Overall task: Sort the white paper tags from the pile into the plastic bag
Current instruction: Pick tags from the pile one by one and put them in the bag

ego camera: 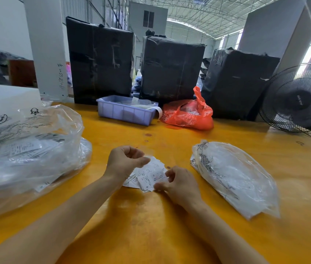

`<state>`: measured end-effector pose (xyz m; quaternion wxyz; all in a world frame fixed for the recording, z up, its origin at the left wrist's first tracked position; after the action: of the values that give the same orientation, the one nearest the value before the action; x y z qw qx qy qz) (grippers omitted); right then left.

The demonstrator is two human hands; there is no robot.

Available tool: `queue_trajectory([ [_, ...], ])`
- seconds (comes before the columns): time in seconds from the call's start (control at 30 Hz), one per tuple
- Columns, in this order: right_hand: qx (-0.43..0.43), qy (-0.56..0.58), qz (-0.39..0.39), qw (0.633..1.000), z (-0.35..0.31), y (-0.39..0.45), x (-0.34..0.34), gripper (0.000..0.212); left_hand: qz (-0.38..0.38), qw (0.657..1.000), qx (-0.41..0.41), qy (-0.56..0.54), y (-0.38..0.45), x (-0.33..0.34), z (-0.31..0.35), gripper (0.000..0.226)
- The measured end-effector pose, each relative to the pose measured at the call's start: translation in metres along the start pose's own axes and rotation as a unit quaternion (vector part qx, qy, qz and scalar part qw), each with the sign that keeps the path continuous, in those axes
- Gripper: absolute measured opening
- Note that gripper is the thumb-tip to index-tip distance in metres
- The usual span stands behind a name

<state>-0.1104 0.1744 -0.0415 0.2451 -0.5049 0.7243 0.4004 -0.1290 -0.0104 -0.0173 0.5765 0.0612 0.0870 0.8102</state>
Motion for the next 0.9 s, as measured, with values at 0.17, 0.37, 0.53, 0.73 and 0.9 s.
queue_trajectory([
  [0.17,0.037,0.153,0.019,0.987,0.006,0.002,-0.011,0.016,-0.017,1.000,-0.014,0.018,-0.002,0.004,-0.005,0.015],
  [0.37,0.070,0.334,0.017,0.940,0.007,0.006,-0.029,0.015,-0.047,0.996,-0.073,-0.033,-0.008,0.013,-0.010,0.011],
  [0.53,0.024,0.395,0.097,0.913,-0.002,0.008,-0.065,0.008,-0.088,0.992,-0.084,-0.024,-0.016,0.021,-0.008,0.004],
  [0.73,-0.052,0.349,0.114,0.929,-0.016,0.006,-0.072,0.020,-0.123,0.989,-0.084,0.005,-0.024,0.030,-0.007,0.003],
  [0.9,-0.093,0.315,0.148,0.933,-0.022,0.004,-0.075,0.015,-0.162,0.983,-0.071,0.040,-0.028,0.036,-0.007,0.008],
])
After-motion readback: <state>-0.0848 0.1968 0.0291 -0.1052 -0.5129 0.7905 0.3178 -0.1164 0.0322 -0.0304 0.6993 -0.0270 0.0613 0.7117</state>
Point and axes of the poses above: each hand's wrist, its own y-axis towards the middle knuckle, its own x-axis out of the palm, z = x × y, the point moved 10 cm from there along y, towards the middle knuckle, and after that the axes turned 11 degrees about z, right-handed, at the moved point
